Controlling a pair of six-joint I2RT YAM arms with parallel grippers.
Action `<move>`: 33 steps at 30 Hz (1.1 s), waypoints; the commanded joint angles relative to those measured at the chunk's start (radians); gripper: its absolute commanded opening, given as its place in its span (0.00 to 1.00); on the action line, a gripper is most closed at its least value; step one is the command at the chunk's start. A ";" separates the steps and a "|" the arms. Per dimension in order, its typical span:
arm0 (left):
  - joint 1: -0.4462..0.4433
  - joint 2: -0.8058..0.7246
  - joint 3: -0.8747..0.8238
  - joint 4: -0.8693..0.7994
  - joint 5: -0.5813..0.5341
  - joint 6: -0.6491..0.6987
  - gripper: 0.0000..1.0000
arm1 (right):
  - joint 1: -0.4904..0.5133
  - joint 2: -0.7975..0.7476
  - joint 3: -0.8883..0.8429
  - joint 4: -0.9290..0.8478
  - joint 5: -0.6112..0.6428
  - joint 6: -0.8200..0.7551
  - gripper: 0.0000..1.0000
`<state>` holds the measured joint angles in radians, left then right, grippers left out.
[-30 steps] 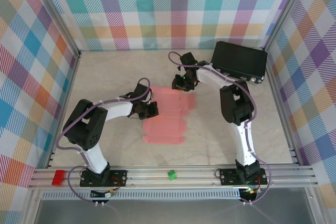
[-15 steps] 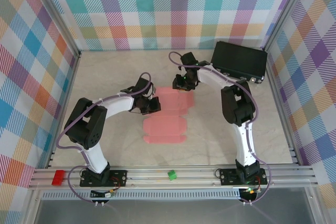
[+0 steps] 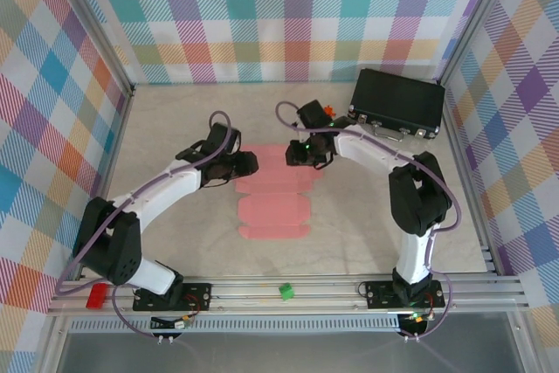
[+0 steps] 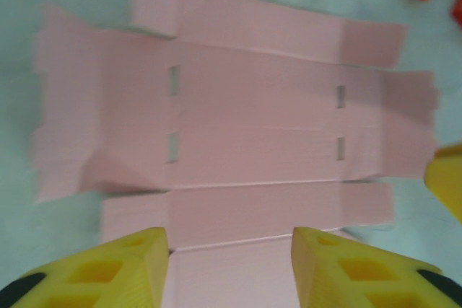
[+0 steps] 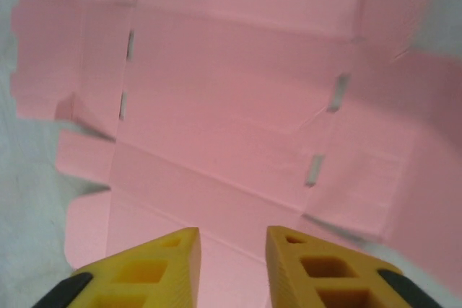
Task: Fold the paper box
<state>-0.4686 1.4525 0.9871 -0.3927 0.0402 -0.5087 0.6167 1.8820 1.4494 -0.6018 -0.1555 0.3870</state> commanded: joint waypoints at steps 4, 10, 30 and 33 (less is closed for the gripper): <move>0.029 -0.047 -0.131 -0.067 -0.096 -0.044 0.52 | 0.082 0.032 -0.081 0.084 -0.045 0.044 0.20; 0.040 -0.020 -0.177 0.068 0.012 -0.011 0.54 | 0.109 0.095 -0.087 0.107 -0.026 0.076 0.15; 0.081 0.160 -0.150 0.254 0.176 0.003 0.48 | 0.143 0.151 -0.131 0.131 -0.012 0.111 0.09; 0.081 0.159 -0.143 0.259 0.201 0.005 0.42 | 0.147 0.157 -0.129 0.132 -0.011 0.115 0.09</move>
<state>-0.3939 1.6047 0.8207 -0.1665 0.1905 -0.5186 0.7517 2.0090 1.3369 -0.4683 -0.1722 0.4873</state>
